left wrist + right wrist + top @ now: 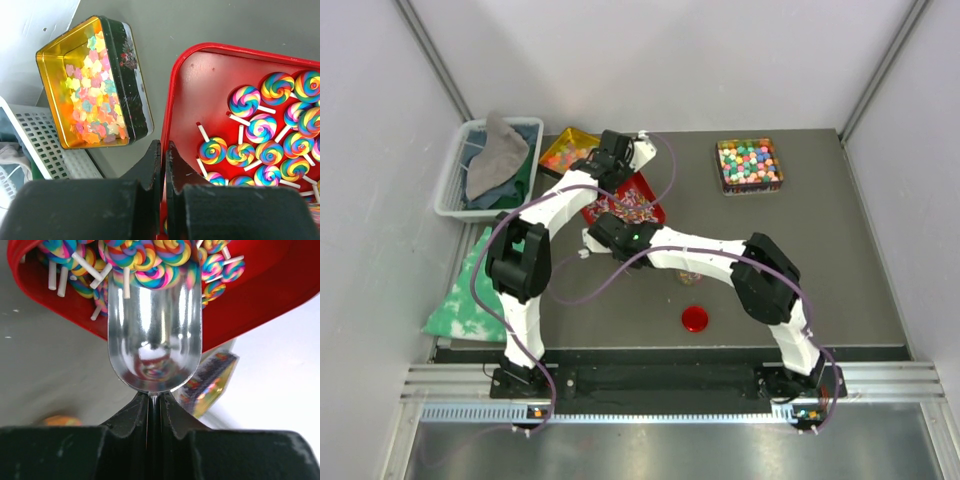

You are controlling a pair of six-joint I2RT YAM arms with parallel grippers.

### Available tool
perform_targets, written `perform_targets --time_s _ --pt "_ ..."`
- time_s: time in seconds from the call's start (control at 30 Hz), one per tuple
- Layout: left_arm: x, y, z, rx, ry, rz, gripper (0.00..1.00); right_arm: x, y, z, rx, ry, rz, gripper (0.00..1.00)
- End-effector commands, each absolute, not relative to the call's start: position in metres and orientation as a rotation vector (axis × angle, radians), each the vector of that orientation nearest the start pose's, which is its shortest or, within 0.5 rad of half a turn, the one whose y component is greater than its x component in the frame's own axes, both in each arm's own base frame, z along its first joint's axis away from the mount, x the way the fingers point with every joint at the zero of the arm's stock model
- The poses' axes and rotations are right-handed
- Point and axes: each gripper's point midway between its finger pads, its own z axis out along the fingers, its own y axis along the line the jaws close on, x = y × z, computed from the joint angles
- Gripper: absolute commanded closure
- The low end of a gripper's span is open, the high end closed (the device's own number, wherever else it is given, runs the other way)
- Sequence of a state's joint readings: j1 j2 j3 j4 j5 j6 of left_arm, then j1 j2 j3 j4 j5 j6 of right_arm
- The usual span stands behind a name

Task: Pack the candies
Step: Scoop the fake candies from the storage box.

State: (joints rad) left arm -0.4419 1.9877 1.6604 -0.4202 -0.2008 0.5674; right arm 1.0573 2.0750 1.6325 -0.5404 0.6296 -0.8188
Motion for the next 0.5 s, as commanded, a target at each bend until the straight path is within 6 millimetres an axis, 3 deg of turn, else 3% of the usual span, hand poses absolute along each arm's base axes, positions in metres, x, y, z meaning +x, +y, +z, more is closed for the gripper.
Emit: perform_targets --time_s 0.0,0.03,0.13,0.27,0.47 --pt "0.492 -0.234 0.184 0.917 1.981 0.051 1.00 0.297 0.409 0.056 -1.869 1.816 -0.206 1.00" --pt "0.492 -0.233 0.185 0.915 1.980 0.052 1.00 0.292 0.405 0.050 -1.859 1.876 -0.193 1.00" --pt "0.492 -0.233 0.185 0.914 1.981 0.052 1.00 0.292 0.409 0.055 -1.782 1.924 -0.165 1.00" --pt "0.490 -0.235 0.184 0.917 1.982 0.043 1.00 0.306 0.408 0.073 -1.606 1.969 -0.194 1.00" --pt "0.488 -0.235 0.184 0.914 1.984 0.044 1.00 0.310 0.409 0.102 -1.394 2.068 -0.108 1.00"
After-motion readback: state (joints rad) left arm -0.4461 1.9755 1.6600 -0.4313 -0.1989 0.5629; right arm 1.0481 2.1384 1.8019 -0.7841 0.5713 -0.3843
